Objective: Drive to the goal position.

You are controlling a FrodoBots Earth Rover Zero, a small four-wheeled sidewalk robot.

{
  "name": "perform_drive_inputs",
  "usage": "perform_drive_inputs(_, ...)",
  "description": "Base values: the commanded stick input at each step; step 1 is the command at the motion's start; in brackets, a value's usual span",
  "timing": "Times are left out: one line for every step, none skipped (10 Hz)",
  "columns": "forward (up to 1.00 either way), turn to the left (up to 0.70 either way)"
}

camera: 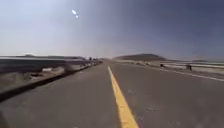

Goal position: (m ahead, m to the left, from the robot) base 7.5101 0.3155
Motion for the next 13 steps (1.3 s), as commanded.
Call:
perform_drive_inputs(0.50,0.00)
perform_drive_inputs(0.50,0.00)
perform_drive_inputs(0.50,0.00)
perform_drive_inputs(0.50,0.00)
perform_drive_inputs(0.50,0.00)
perform_drive_inputs(0.50,0.00)
perform_drive_inputs(0.50,0.00)
perform_drive_inputs(0.50,0.00)
perform_drive_inputs(0.50,0.00)
perform_drive_inputs(0.50,0.00)
perform_drive_inputs(0.50,0.00)
perform_drive_inputs(0.50,0.00)
perform_drive_inputs(0.50,0.00)
